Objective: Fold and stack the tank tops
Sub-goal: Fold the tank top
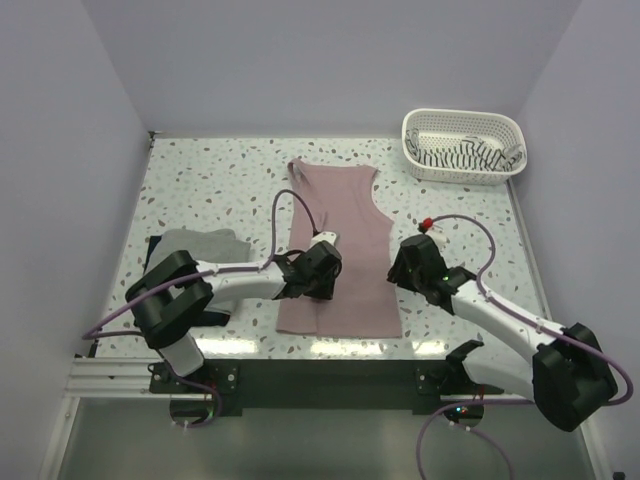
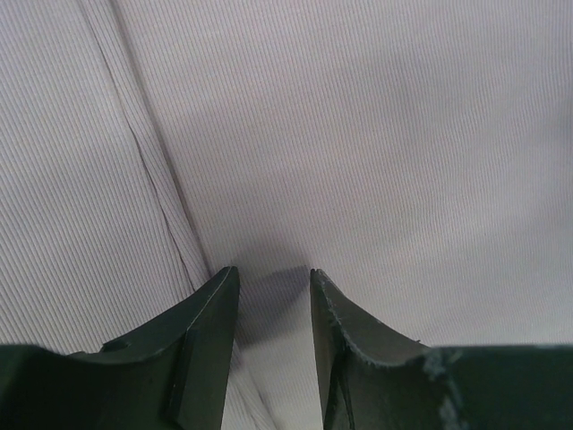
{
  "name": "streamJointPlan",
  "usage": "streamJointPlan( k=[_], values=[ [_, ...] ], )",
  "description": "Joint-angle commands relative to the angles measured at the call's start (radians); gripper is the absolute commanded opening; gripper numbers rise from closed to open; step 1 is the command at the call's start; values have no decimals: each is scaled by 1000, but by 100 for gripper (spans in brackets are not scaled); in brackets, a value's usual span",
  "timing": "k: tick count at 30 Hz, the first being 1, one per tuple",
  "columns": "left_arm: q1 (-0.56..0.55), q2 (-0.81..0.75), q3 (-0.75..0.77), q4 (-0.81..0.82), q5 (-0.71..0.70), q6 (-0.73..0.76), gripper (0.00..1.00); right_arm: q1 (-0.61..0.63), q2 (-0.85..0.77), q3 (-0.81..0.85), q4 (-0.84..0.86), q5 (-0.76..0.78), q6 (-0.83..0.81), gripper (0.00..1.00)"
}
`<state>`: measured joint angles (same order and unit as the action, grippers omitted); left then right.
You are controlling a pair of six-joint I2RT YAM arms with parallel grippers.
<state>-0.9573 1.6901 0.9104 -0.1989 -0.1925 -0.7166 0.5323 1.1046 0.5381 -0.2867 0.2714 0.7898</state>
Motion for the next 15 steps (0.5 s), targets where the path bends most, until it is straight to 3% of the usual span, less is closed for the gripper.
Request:
streamJointPlan(
  k=[1, 7, 15],
  values=[
    [-3, -23, -64, -177, -12, 29, 43, 14, -2, 13, -3, 49, 37, 45],
    [-3, -95, -93, -214, 2, 55, 44, -69, 159, 143, 57, 36, -76, 45],
    [-11, -201, 18, -228, 45, 91, 50, -118, 385, 331, 144, -40, -141, 40]
  ],
)
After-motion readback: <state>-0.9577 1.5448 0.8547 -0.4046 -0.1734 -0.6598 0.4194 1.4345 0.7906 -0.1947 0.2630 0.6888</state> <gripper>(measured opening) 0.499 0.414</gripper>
